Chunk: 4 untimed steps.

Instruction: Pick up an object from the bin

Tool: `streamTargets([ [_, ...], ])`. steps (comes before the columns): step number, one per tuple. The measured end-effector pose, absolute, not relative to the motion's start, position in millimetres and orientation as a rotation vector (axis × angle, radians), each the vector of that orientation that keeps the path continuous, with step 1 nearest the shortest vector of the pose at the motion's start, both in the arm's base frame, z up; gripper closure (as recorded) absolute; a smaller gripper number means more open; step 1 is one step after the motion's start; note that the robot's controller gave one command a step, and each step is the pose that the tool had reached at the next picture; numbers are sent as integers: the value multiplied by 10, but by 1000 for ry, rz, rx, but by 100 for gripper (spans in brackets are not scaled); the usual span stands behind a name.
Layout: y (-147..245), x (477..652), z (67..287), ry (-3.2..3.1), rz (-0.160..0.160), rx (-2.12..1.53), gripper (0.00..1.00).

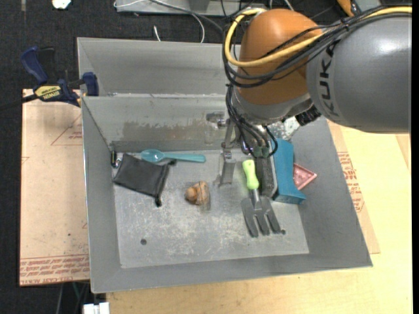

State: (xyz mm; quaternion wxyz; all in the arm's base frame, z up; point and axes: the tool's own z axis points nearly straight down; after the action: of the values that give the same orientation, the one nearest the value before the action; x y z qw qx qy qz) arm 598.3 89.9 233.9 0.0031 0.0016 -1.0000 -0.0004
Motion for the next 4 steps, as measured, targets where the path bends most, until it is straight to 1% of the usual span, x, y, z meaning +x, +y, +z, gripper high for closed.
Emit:
streamTargets([
  [1, 896, 5998, 2386, -3143, -3, 1, 0],
  [2, 1103, 6087, 1951, -3144, -6, -54, 0],
  [3, 1075, 6029, 1681, -3145, -5, -145, 0],
  [4, 1703, 6165, 1125, -3152, -12, -140, 0],
])
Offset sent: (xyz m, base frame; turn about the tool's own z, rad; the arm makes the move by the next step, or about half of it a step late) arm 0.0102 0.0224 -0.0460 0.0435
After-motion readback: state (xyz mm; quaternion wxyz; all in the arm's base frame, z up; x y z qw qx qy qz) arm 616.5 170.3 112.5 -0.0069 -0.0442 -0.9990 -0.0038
